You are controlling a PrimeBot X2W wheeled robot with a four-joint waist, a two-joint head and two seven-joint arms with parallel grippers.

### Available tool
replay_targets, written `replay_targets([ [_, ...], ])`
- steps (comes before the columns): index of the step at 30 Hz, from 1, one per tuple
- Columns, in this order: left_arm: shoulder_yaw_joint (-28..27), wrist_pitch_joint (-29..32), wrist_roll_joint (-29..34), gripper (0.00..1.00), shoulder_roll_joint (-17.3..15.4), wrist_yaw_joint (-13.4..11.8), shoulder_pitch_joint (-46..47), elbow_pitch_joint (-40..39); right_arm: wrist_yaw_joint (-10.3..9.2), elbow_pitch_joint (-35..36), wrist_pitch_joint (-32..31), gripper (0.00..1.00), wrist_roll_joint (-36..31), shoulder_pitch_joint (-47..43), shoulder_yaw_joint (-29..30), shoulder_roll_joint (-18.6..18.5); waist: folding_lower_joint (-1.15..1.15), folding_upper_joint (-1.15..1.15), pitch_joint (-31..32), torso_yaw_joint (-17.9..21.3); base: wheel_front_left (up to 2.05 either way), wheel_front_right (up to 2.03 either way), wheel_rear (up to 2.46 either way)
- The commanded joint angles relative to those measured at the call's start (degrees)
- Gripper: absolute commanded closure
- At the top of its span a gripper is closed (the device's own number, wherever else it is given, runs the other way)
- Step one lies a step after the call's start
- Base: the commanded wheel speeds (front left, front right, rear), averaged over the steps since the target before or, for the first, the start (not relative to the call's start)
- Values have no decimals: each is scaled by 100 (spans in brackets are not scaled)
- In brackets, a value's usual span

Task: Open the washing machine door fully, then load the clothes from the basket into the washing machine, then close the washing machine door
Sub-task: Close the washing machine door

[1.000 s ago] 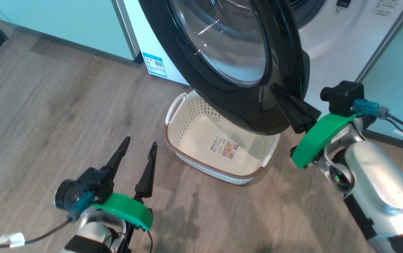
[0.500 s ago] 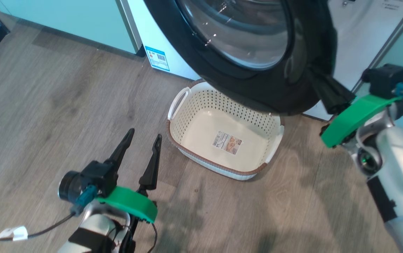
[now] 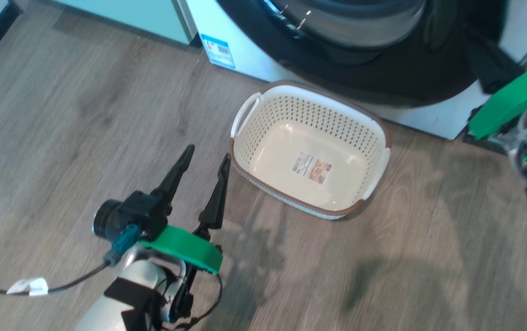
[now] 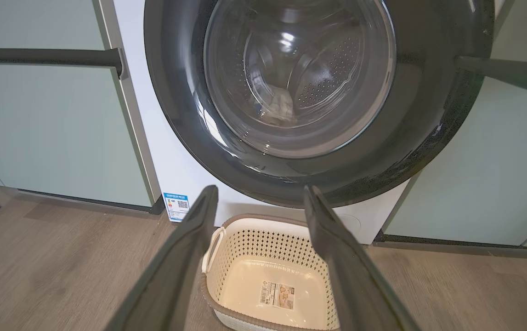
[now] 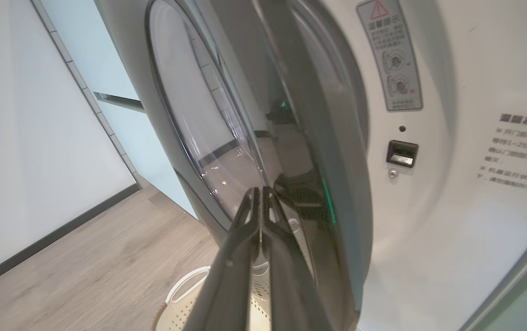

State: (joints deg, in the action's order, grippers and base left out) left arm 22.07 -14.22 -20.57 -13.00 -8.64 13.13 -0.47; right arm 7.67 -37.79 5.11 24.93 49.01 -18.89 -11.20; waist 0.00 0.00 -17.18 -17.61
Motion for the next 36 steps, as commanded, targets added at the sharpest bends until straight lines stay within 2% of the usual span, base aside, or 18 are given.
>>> replay_targets([
  [1,-222,-63,66,0,-51,21,233,-129,-19,125,45,100,-39,271,7,-38,0,0,-82,-59,0,0,0],
  [13,-311,-76,219,0,335,303,660,-82,-19,-571,201,100,-21,1282,-25,-395,0,0,-600,-343,0,0,0],
  [20,-444,-77,386,0,561,491,760,-25,-19,-1020,413,100,-13,1737,-126,-458,0,0,-703,-431,0,0,0],
  [27,-640,-77,530,0,725,651,735,36,-19,-1300,619,100,174,1856,-351,-375,0,0,-706,-425,0,0,0],
  [36,-844,-77,657,0,800,747,672,99,-19,-1125,809,100,435,1498,-729,-360,0,0,-568,-313,0,0,0],
])
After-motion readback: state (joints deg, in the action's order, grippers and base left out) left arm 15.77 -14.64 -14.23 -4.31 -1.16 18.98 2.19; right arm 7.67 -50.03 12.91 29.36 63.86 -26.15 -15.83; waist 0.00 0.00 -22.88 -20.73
